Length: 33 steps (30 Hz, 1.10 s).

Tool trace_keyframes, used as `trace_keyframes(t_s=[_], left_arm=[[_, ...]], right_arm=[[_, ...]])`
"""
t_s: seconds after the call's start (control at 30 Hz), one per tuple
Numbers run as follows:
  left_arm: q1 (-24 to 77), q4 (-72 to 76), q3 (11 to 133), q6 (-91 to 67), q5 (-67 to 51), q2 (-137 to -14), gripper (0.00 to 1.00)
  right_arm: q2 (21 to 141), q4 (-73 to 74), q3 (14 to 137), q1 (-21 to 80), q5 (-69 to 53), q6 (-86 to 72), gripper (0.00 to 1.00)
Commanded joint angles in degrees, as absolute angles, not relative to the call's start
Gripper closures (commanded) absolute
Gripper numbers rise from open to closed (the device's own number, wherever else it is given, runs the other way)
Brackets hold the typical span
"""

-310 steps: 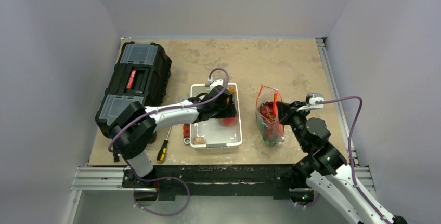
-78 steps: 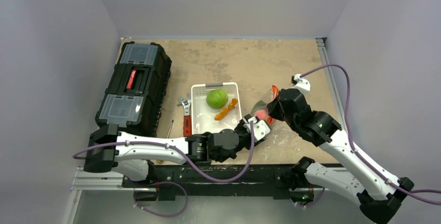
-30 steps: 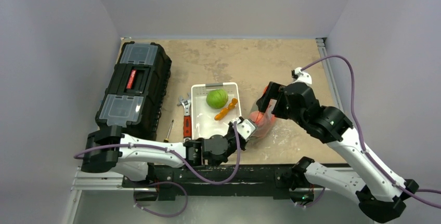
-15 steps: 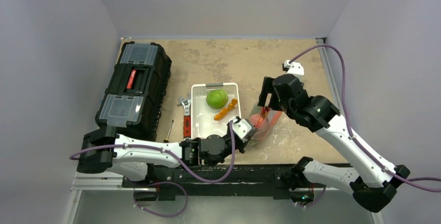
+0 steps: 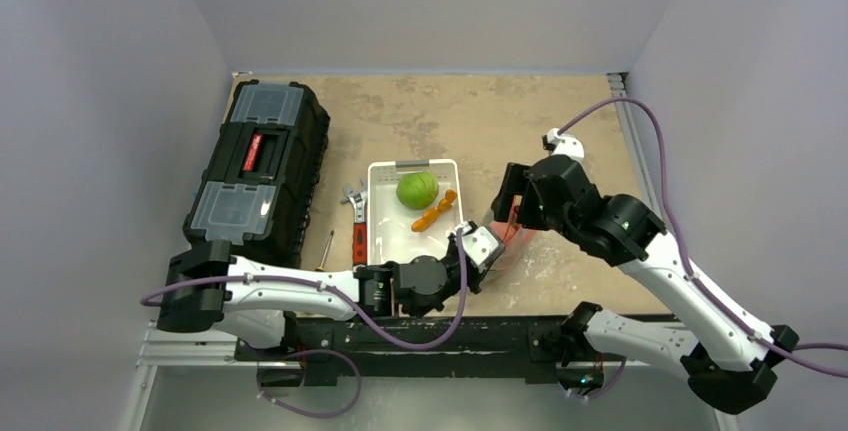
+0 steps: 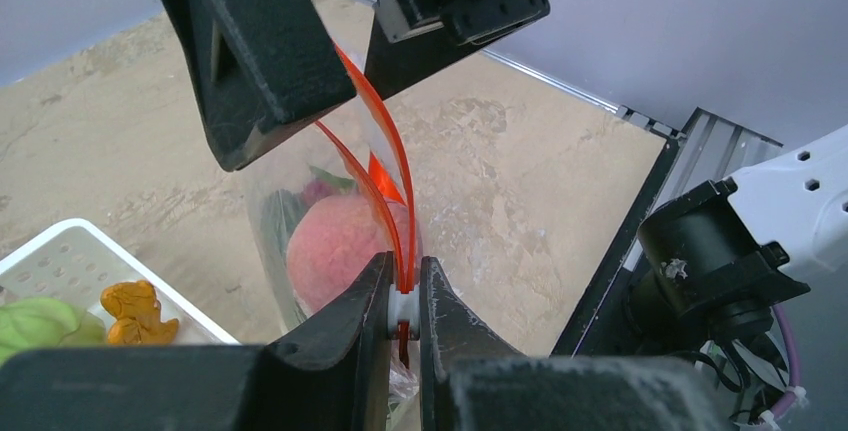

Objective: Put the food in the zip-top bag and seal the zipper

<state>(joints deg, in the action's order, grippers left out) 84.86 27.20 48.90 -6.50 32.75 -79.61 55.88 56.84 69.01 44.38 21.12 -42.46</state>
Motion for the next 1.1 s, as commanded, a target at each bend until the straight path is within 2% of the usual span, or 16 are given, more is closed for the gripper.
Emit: trace_keyframes(t_s=[0.0, 0.07, 0.2, 0.33, 0.4, 0.47, 0.53, 0.63, 0.7, 0.73, 0.77, 0.8, 0.87, 0.93, 1.07], left_arm=[[84.73, 27.51, 51.73, -6.55, 32.14, -79.98, 1.00], [84.73, 27.51, 51.89, -6.66, 31.91, -80.12, 1.00], [84.73, 26.15, 52.21, -7.81, 31.36, -79.98, 1.00], [84.73, 25.61, 51.98, -8.34, 31.30, -79.54, 1.00], [84.73, 24.99, 52.04, -8.64, 31.43, -79.40, 1.00], [84.73, 24.32, 52.18, -9.22, 31.38, -79.05, 1.00], [84.73, 21.55, 53.28, -11.71, 31.71, -78.66, 0.97], [84.28, 10.30, 57.92, -17.05, 31.06, -77.72, 0.64], [83.40, 1.35, 61.48, -21.51, 27.86, -76.46, 0.49], [82.62, -3.73, 62.52, -22.89, 25.70, -75.40, 0.37], [82.38, -4.87, 62.80, -23.76, 23.88, -74.26, 0.21], [81.98, -6.07, 62.77, -24.38, 22.25, -73.01, 0.10], [81.30, -8.90, 62.86, -25.36, 20.02, -70.77, 0.05], [80.81, -12.90, 63.83, -26.36, 19.54, -68.90, 0.05], [77.78, -23.18, 68.52, -28.63, 15.29, -67.30, 0.14]], right_arm=[[53.53, 57.48, 67.22, 44.82, 20.16, -47.31, 0.25], [53.32, 56.50, 66.33, 44.80, 20.11, -47.37, 0.33], [52.64, 53.95, 64.68, 44.75, 19.60, -48.25, 0.57], [52.32, 53.52, 64.13, 44.80, 20.74, -49.41, 0.62], [51.85, 53.74, 64.57, 44.82, 22.07, -49.90, 0.77], [51.33, 54.11, 64.89, 44.82, 23.90, -51.02, 0.99], [50.87, 54.53, 65.13, 44.81, 25.68, -52.67, 1.00], [50.67, 54.72, 65.81, 44.80, 26.32, -55.66, 1.00], [51.32, 55.70, 66.65, 44.82, 26.19, -56.51, 1.00], [51.70, 56.76, 67.25, 44.82, 27.38, -57.24, 1.00], [52.10, 57.12, 67.64, 44.81, 27.93, -57.68, 1.00], [52.47, 57.47, 67.89, 44.82, 27.97, -58.24, 1.00], [53.44, 57.33, 68.17, 44.81, 26.73, -58.51, 1.00], [54.64, 57.06, 68.59, 44.82, 25.13, -58.74, 1.00], [57.36, 57.56, 70.35, 44.80, 23.26, -58.71, 1.00]])
